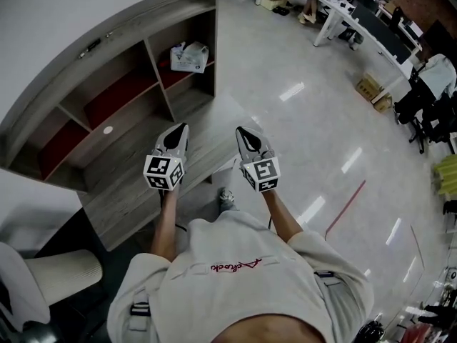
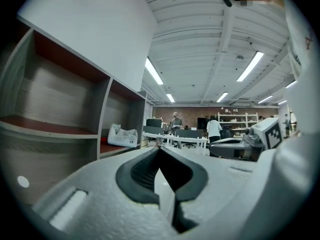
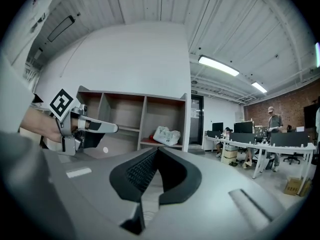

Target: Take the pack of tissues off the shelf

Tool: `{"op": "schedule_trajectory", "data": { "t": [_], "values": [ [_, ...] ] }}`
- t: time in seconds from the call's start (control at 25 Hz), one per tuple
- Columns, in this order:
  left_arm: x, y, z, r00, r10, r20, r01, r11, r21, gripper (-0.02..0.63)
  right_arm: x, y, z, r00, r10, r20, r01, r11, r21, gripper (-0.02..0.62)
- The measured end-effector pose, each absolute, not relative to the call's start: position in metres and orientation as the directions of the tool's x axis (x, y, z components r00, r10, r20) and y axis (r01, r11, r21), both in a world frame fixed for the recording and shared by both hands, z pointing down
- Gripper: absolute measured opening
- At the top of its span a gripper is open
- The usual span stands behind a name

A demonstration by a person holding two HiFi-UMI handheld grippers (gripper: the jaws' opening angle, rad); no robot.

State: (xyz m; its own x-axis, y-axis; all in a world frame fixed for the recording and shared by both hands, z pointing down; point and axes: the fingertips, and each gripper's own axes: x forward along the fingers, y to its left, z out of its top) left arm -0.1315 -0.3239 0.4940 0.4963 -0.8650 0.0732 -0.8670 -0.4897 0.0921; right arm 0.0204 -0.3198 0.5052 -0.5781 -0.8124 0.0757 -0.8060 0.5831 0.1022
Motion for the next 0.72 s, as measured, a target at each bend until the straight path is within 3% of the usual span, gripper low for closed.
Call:
{"op": "schedule_trajectory", "data": {
  "t": [0.72],
  "values": [
    [-0.110,-0.501,0.487,0.461,-0.883,0.082,-0.887,-0.456,0.073,-0.002,0.037,-0.494,0.504,-0.619,-0.782,0.076,-0.774,0.624,0.110,0.008]
  ]
}}
